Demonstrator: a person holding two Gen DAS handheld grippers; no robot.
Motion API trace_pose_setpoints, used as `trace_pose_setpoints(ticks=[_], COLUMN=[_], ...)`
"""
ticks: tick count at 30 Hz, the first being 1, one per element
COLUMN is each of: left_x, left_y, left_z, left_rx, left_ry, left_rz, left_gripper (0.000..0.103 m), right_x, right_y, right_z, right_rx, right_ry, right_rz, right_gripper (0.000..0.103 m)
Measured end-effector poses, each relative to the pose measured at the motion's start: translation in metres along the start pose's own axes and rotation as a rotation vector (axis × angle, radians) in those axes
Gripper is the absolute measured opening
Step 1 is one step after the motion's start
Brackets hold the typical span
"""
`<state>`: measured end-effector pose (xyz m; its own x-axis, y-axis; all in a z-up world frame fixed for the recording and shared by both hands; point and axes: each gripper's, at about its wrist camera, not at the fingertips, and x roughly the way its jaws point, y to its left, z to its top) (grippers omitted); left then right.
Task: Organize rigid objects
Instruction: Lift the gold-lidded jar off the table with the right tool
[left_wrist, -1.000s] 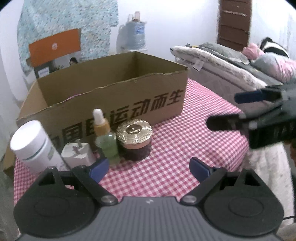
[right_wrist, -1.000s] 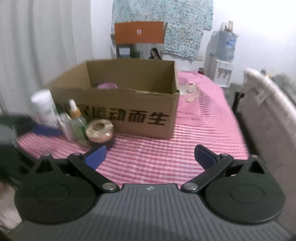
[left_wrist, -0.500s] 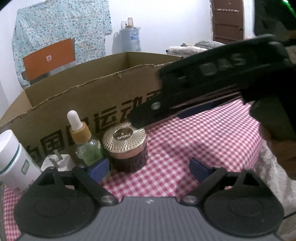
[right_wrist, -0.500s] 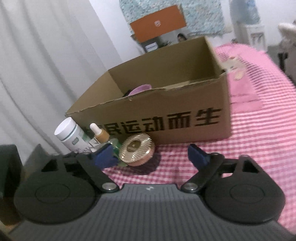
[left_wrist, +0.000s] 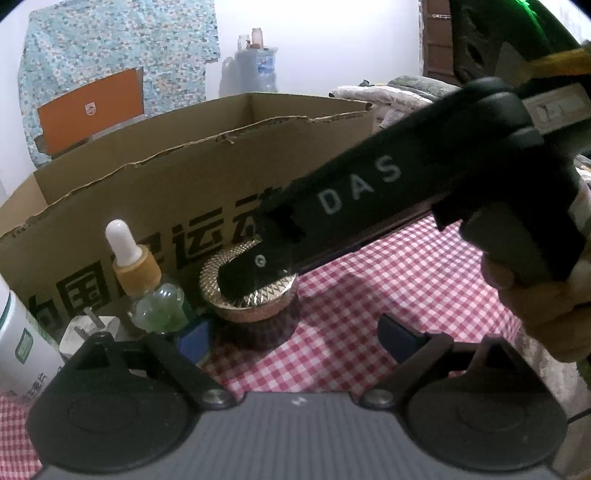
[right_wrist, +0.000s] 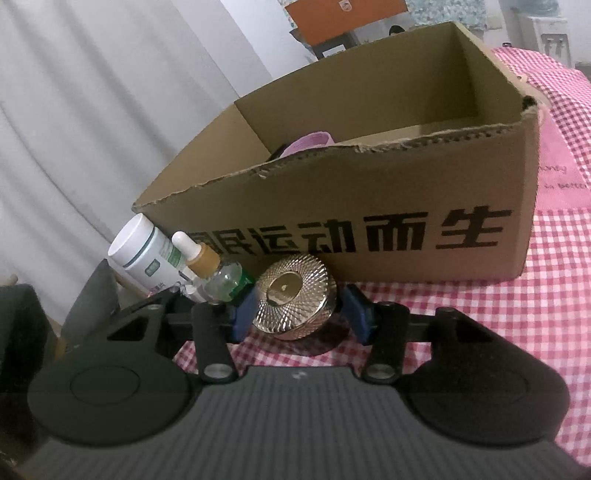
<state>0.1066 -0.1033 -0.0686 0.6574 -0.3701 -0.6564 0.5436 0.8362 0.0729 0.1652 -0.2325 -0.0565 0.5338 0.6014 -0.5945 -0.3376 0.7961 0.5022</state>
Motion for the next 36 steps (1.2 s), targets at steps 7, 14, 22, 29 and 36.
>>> trace_pose_setpoints(ticks=[7, 14, 22, 29, 36], left_x=[0.002, 0.003, 0.007, 0.010, 0.023], left_y=[-0.009, -0.031, -0.047, -0.040, -0.036], left_z=[0.007, 0.009, 0.011, 0.023, 0.032], left_rx=[0.013, 0.079, 0.145, 0.114, 0.075], left_ry=[-0.001, -0.013, -0.016, 0.005, 0.057], left_rz=[-0.053, -0.115, -0.089, -0.045, -0.050], left_gripper=[0.094, 0.094, 0.094, 0.094, 0.082], right_x=[-0.017, -0.038, -0.056, -0.069, -0.061], right_y=[-0.005, -0.012, -0.026, -0.045, -0.051], right_z=[-0.006, -0.020, -0.027, -0.025, -0.023], right_rx=[0.018, 0.067, 0.123, 0.221, 0.281], right_ry=[0.008, -0.007, -0.034, -0.065, -0.034], right_rz=[-0.024, -0.069, -0.100, -0.076, -0.036], right_gripper=[0.052, 0.052, 0.053, 0.054, 0.054])
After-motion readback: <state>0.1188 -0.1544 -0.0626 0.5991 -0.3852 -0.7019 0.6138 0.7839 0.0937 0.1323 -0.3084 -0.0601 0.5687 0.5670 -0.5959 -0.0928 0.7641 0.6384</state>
